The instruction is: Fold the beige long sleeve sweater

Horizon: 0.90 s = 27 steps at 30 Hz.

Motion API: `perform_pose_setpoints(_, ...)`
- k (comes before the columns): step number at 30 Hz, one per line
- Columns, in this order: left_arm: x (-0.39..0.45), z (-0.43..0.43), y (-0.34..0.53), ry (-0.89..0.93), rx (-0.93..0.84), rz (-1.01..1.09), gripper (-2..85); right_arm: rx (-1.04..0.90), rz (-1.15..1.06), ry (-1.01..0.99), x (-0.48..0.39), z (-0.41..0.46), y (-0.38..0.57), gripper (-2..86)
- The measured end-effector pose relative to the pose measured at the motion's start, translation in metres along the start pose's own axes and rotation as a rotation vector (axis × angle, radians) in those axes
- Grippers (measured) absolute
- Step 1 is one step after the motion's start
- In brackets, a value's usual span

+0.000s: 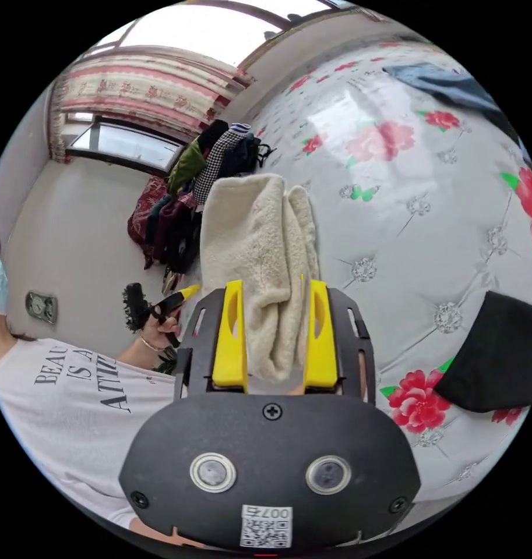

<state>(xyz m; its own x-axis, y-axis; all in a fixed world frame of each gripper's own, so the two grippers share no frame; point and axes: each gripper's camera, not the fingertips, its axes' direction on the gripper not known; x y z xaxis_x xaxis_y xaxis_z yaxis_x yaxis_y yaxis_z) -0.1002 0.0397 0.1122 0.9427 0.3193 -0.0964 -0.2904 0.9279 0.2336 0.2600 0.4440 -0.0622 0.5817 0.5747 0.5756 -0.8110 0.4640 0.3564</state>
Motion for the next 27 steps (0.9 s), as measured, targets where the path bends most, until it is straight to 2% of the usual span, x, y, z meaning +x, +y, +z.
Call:
perform_pose_setpoints(3,-0.028,0.02,-0.004,0.192,-0.051,-0.139,18.3,-0.055,0.115,-0.139,0.04,0.029,-0.001,15.2)
perform_pose_setpoints(5,-0.031,0.033,-0.01,0.2,-0.075,-0.127,19.8,-0.12,0.133,-0.166,0.051,0.057,-0.005,15.4)
perform_pose_setpoints(7,-0.029,0.048,-0.018,0.207,-0.12,-0.098,20.3,-0.136,0.111,-0.107,0.048,0.068,-0.011,15.0)
perform_pose_setpoints(10,-0.04,0.065,-0.03,0.312,-0.165,-0.104,18.5,-0.203,0.081,0.001,0.043,0.082,-0.025,14.2)
perform_pose_setpoints(14,-0.045,0.055,-0.037,0.329,-0.195,-0.052,15.2,-0.275,0.083,-0.004,0.043,0.099,-0.037,13.5)
perform_pose_setpoints(20,-0.064,0.008,-0.02,0.285,-0.132,-0.046,13.9,-0.367,0.04,-0.06,0.019,0.14,-0.023,13.5)
perform_pose_setpoints(23,-0.08,-0.009,-0.001,0.248,-0.125,-0.068,15.2,-0.353,0.088,-0.073,0.022,0.161,-0.016,13.9)
perform_pose_setpoints(27,-0.089,-0.002,-0.001,0.294,-0.156,-0.07,17.0,-0.326,0.141,-0.111,0.035,0.168,-0.026,13.7)
